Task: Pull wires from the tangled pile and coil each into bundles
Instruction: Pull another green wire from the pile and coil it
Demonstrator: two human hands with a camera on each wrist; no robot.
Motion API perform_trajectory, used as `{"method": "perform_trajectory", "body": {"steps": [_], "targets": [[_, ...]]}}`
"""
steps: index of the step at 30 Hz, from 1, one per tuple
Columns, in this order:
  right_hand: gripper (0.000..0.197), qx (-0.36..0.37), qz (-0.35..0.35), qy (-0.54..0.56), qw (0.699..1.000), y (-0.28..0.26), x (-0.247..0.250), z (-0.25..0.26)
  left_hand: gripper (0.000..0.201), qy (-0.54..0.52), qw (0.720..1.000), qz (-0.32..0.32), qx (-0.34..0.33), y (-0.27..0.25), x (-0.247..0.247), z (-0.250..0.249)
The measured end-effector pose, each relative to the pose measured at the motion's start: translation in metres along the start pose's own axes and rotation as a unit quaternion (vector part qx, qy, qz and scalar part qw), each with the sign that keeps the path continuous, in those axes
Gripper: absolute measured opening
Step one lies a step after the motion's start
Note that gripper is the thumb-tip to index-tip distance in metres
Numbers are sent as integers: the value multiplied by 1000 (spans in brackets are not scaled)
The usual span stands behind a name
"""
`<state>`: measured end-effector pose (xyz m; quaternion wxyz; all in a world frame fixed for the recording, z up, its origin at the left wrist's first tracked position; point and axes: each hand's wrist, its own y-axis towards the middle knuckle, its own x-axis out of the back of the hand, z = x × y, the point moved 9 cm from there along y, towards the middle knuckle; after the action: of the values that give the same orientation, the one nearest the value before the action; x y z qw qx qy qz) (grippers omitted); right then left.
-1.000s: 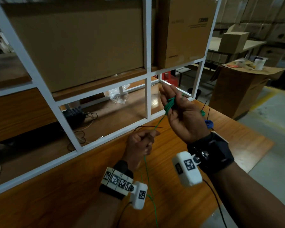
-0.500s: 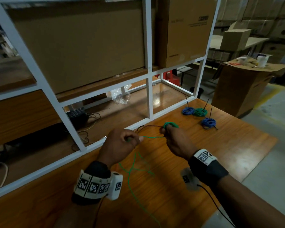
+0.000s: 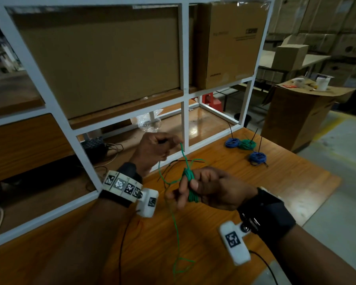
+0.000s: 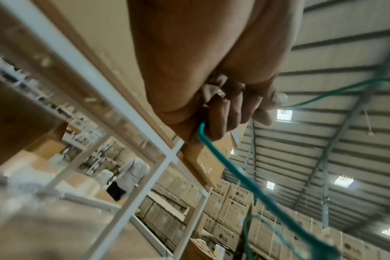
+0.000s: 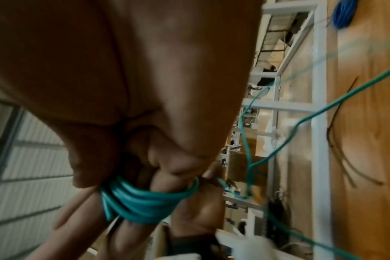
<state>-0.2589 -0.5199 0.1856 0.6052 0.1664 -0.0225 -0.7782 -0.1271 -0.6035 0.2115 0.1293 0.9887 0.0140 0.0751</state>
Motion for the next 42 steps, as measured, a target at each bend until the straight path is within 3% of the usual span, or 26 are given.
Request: {"method": "perform_trajectory", "body": {"steps": [2,4,7,9,13,16,19,22,24,27,28,31,33,35,37,42], "targets": [[23,55,16,98,994,5,-3,22,18,-61,998,6,24,-6,-15,19],[21,109,-14,194,975,8,8,43,13,-106,993,6,54,-16,-32,38],[26,172,-150,191,955,3,47,59,27,-170,978,21,116,-42,-59,69],[35,207,-243,187,929,-4,75,61,22,-190,969,44,153,-61,-75,81],[41,211,-410,189,867,-32,125,39,23,-241,947,55,207,-89,-79,95],[38,121,-510,44,851,-52,141,10,28,-208,947,100,226,-99,-67,92],[30,57,-543,-182,818,-53,129,-7,22,-125,953,148,231,-101,-52,84],[24,38,-537,-422,729,-48,116,5,20,-143,950,133,245,-100,-40,79],[20,-12,-484,-514,708,-37,111,3,18,-199,938,135,250,-101,-41,77],[16,-82,-379,-581,715,-21,106,-19,22,-316,903,114,268,-101,-45,77],[16,-103,-344,-591,722,-19,107,-28,24,-296,909,104,273,-99,-43,77],[19,-206,-245,-553,769,-24,109,-50,28,-47,970,107,213,-83,-22,66],[26,-235,-185,-470,830,-25,96,-60,18,83,979,119,147,-70,-13,46],[37,-218,-154,-346,899,-22,75,-60,14,134,980,104,100,-59,-9,27],[43,-178,-123,-261,941,-16,58,-54,13,168,981,72,63,-47,-6,7],[43,-117,-96,-159,976,-6,51,-34,11,133,990,19,38,-16,-2,-11]]}}
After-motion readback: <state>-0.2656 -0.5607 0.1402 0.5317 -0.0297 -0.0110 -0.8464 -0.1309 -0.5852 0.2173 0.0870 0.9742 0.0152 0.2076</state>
